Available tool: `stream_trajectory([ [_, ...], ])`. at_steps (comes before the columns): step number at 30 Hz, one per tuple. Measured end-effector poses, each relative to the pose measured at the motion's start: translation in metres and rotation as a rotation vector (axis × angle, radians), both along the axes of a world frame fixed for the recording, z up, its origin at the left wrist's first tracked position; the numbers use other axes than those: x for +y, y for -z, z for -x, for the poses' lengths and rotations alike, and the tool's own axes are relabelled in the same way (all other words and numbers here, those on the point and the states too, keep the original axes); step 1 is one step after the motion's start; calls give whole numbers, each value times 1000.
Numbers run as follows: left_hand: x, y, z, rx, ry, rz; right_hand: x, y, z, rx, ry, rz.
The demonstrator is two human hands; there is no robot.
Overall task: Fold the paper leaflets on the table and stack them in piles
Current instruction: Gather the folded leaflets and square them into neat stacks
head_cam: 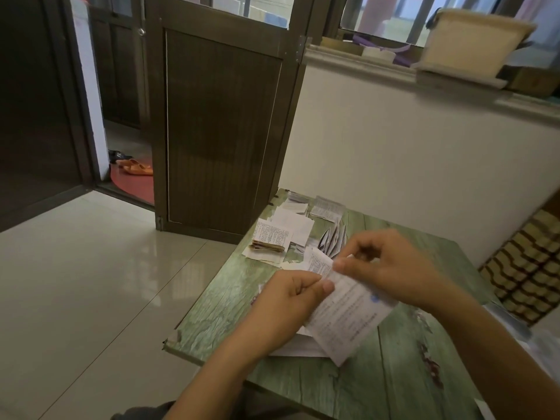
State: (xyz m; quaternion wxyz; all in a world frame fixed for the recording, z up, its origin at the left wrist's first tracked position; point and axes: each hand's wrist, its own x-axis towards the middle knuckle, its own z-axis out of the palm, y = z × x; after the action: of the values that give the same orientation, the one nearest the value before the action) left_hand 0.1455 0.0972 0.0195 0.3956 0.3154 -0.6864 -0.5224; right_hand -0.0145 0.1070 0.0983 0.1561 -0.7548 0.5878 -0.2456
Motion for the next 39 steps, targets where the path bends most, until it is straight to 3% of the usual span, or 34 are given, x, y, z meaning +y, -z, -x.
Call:
stream_trajectory([
  [7,-10,-1,-18,-3,80,-126,3,9,17,-232,180,43],
  [9,-15,-2,-26,52,11,-195,5,7,24,-358,230,62],
  [12,-19,0,-27,198,-116,-215,10,9,24,-366,206,-6],
  [16,-4,-2,-11,-36,-1,-79,14,25,7,-261,112,-63],
  [20,0,3,-3,-211,8,6,13,38,-2,-305,81,-81],
  [25,-1,2,-8,-139,-36,-132,15,44,11,-654,261,-40],
  [30,-3,2,-7,80,-187,-275,25,68,-10,-764,199,-389],
  [35,-3,3,-4,142,-210,-344,20,79,-17,-1055,283,-322],
  [39,-2,4,-6,200,-246,-320,22,74,-22,-971,323,-39],
])
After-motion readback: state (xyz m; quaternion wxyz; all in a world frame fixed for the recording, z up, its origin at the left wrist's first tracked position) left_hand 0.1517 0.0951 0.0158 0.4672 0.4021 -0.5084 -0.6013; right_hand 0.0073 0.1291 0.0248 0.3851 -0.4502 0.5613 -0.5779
